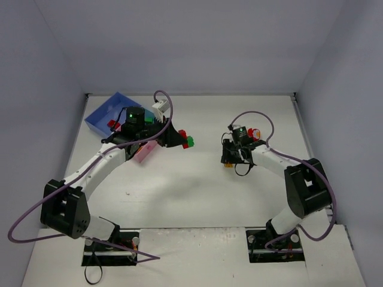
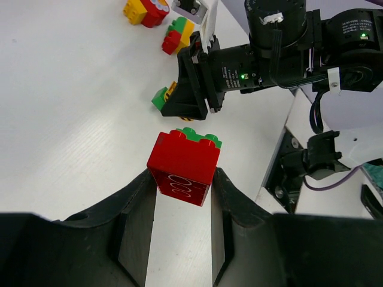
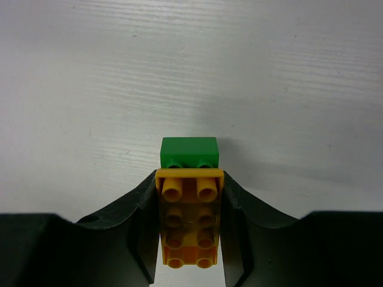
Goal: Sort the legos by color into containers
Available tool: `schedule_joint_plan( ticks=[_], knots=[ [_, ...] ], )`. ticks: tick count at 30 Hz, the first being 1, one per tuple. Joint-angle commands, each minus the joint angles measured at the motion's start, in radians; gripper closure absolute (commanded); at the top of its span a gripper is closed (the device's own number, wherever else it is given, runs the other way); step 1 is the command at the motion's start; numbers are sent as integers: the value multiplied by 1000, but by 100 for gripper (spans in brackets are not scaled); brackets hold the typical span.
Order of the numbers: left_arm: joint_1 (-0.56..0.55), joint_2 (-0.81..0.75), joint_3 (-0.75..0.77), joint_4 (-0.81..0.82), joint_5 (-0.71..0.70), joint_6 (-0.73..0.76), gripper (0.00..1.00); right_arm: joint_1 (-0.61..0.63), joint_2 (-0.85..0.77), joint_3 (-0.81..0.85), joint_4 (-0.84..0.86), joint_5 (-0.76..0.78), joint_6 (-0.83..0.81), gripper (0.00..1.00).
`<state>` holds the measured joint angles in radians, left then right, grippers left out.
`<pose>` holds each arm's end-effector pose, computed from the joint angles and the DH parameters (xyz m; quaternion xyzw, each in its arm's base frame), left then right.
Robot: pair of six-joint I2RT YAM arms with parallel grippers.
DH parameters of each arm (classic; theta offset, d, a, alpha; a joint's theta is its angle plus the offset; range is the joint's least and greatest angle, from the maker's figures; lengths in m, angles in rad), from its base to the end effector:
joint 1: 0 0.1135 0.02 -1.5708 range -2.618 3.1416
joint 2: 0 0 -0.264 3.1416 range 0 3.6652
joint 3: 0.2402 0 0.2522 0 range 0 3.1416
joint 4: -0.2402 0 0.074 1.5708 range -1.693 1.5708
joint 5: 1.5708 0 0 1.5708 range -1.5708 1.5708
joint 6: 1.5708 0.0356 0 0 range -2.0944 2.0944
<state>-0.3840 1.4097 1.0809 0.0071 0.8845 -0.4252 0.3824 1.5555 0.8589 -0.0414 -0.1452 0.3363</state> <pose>0.2868 -0.1456 0.3212 0.2351 0.7382 -0.5272 0.3491 0.2979 0.1254 0.1928 -0.0503 0.9112 0.2040 0.3543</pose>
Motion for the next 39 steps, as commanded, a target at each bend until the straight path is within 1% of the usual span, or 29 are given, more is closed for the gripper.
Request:
schedule_joint_plan(
  ticks=[1, 2, 5, 7, 9, 13, 14, 16, 17, 18, 20, 23, 27, 30, 35, 39],
  knots=[
    [4, -63, 45, 16, -51, 71, 100, 7, 24, 63, 55, 18, -11, 71],
    [2, -64, 51, 2, -55, 98, 100, 7, 26, 66, 70, 3, -16, 61],
    [4, -63, 77, -6, -38, 155, 100, 6, 28, 80, 100, -65, -43, 49],
    [8, -61, 97, -13, -22, 186, 100, 7, 9, 100, 104, -112, -80, 44],
    [14, -63, 112, -47, 1, 232, 100, 6, -11, 112, 107, -131, -101, 42],
    [45, -41, 168, -84, 82, 344, 100, 7, -96, 157, 143, -318, -226, 43],
    [50, -35, 203, -110, 129, 362, 100, 7, -115, 160, 179, -365, -249, 43],
    [68, -14, 241, -159, 171, 413, 100, 7, -181, 157, 228, -460, -290, 44],
    [74, -6, 281, -176, 189, 424, 100, 6, -198, 157, 253, -543, -292, 45],
    [80, 6, 299, -194, 218, 457, 100, 6, -222, 166, 286, -588, -293, 46],
    [91, 17, 347, -245, 247, 528, 100, 7, -239, 207, 293, -693, -299, 48],
    [94, 25, 379, -291, 280, 594, 100, 7, -239, 259, 291, -799, -298, 48],
    [94, 29, 404, -320, 317, 629, 100, 10, -239, 320, 291, -852, -296, 48],
    [94, 28, 410, -317, 337, 622, 100, 26, -229, 360, 290, -852, -309, 47],
    [91, 21, 398, -251, 358, 540, 100, 64, -193, 403, 282, -855, -326, 44],
    [85, 12, 381, -208, 357, 485, 100, 101, -178, 423, 278, -824, -330, 43]
  ],
)
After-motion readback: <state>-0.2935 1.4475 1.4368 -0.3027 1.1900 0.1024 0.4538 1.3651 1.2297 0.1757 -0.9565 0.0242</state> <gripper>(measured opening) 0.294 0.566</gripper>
